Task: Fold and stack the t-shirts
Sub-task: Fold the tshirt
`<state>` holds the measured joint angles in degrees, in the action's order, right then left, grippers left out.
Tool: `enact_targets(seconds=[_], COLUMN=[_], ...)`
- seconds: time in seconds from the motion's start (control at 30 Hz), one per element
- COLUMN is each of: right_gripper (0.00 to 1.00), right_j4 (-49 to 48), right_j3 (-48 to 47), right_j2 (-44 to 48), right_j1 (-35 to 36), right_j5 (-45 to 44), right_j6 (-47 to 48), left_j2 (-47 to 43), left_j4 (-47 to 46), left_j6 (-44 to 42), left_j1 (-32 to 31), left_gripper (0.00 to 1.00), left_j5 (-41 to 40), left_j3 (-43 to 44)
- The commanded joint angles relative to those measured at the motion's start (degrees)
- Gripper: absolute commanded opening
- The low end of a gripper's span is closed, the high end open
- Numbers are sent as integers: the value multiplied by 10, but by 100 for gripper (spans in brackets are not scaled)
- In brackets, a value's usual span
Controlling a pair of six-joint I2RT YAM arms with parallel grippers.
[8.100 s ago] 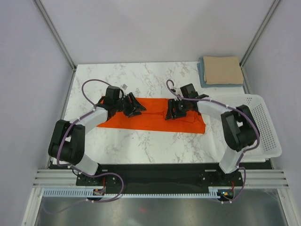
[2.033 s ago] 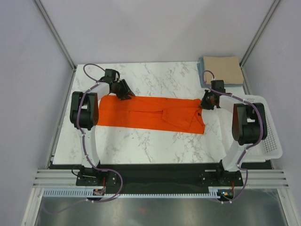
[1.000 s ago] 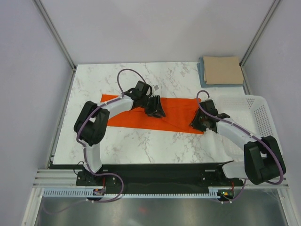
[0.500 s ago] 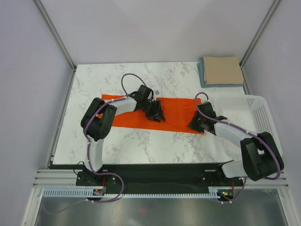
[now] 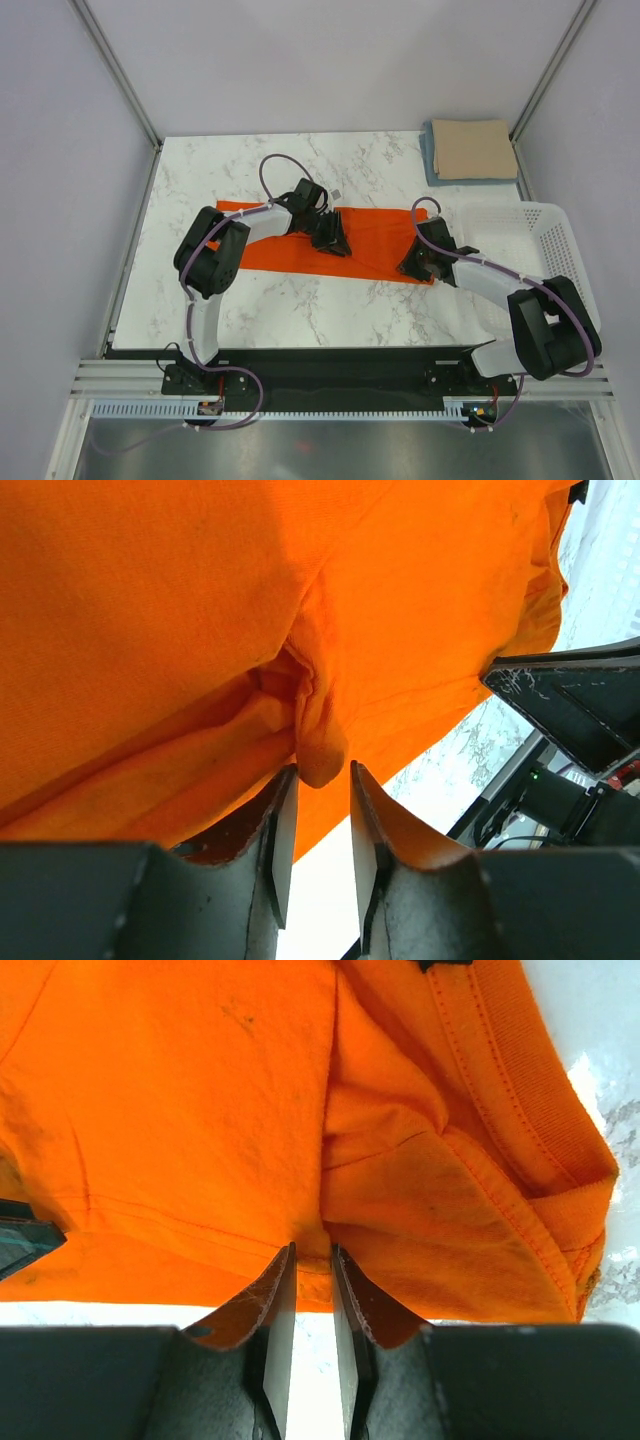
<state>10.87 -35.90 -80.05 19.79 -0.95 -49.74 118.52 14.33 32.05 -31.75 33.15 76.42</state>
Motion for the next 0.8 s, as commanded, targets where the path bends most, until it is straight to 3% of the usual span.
enact_targets(seconds=[0.0,0.1,0.17,0.23,0.3,0.77], right_gripper=[28,26,13,0,0,0], right_j4=[-14,-14,-12,-11,-7,35], right_j3=[3,3,0,-2,-8,6], right_j2=[-8,-7,-6,-5,1,73], right_j1=[4,6,7,7,8,20], right_j5=[-16,-19,-18,-17,-12,-18], right_j6=[-10,-12,-12,-11,-10,-95], left_j2=[10,14,14,15,11,-29], left_j4=[-17,-18,-18,-18,-18,-6], left_j6=[-14,-11,-8,-1,6,45], left_j1=[-4,-4,-5,-5,-5,-4], left_gripper=[34,31,27,15,2,2], left_j5=[16,21,23,21,18,-38], left_j3=[24,26,28,29,30,12])
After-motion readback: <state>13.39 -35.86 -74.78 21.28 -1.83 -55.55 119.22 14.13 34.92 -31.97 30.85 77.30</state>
